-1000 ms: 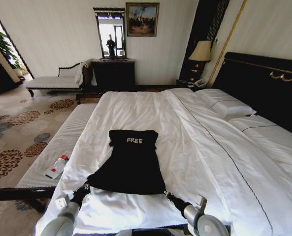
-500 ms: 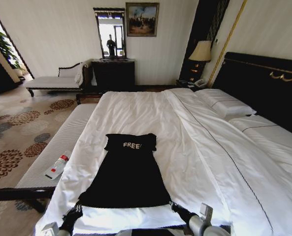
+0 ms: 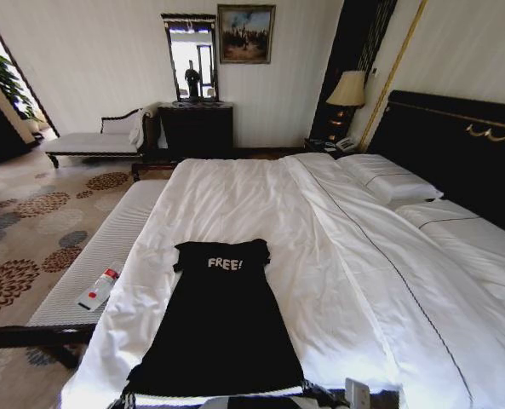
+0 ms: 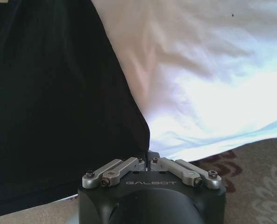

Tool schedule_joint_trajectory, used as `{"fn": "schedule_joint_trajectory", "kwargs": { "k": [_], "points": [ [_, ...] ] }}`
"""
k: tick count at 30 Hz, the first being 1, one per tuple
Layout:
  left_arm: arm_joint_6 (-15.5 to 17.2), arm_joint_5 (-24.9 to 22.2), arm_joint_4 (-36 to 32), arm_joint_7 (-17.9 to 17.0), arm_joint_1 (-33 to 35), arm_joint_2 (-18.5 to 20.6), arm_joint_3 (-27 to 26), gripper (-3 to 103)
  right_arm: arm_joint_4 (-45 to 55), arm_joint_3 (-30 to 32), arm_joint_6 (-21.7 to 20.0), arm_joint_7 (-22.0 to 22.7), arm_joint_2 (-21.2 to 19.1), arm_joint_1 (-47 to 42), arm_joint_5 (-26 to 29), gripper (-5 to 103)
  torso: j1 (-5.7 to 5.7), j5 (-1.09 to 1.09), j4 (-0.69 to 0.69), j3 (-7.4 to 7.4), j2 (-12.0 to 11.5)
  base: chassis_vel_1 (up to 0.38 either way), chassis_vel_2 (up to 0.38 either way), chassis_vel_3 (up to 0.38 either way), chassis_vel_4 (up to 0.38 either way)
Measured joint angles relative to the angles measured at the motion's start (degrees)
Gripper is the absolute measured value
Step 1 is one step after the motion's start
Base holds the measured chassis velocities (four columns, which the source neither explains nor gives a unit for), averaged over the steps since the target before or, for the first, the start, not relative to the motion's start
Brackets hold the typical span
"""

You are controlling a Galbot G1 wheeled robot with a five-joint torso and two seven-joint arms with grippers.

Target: Fold the clothes on the bed.

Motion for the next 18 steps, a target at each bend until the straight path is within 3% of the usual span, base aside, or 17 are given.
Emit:
{"fn": "schedule_joint_trajectory", "kwargs": {
  "k": [6, 18],
  "points": [
    [-2.1, 1.1, 0.3, -1.5, 3.1, 0.2, -0.6, 1, 0.6, -1.3, -2.1, 3.3, 0.1, -1.5, -2.0, 0, 0.00, 0.00, 0.01, 0.00, 0.0, 0.000, 0.000, 0.000, 0.000],
    [-1.2, 3.0, 3.5, -2.2, 0.2, -1.0, 2.0, 1, -1.8, -2.9, -1.3, 4.2, 0.3, 1.4, -2.3, 0, 0.00, 0.00, 0.01, 0.00, 0.0, 0.000, 0.000, 0.000, 0.000]
  ]
}}
